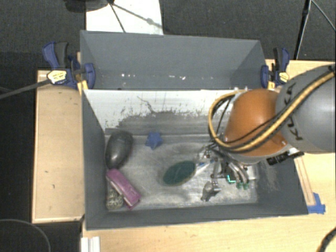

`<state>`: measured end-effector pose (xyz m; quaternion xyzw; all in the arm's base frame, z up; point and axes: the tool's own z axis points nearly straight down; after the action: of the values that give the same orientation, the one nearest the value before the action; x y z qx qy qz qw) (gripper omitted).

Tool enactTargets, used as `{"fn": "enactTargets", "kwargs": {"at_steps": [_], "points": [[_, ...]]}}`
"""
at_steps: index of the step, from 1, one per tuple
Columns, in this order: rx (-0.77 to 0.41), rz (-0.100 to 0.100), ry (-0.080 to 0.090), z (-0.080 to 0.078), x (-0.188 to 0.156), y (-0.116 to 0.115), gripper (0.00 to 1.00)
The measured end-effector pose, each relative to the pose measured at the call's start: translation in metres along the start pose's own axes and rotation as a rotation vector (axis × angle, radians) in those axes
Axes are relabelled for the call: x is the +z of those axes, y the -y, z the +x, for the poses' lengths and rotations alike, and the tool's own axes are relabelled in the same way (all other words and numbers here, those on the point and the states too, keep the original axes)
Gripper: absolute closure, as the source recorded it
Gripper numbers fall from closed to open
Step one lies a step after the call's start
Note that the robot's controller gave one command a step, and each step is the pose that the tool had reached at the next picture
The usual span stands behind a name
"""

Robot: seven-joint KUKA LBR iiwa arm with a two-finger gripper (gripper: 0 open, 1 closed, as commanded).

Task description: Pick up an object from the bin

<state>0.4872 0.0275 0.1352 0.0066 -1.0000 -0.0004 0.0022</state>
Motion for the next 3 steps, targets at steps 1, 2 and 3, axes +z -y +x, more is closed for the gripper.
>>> {"fn": "enactTargets", "kwargs": {"at_steps": [1,2,3], "points": [[0.127,-0.002,0.013,-0.048,0.06,-0.038,0.0],[0.13,-0.001,0.018,-0.049,0.057,-0.035,1.0],[0.109,-0.001,0.014,-0.046,-0.059,-0.037,1.0]]}}
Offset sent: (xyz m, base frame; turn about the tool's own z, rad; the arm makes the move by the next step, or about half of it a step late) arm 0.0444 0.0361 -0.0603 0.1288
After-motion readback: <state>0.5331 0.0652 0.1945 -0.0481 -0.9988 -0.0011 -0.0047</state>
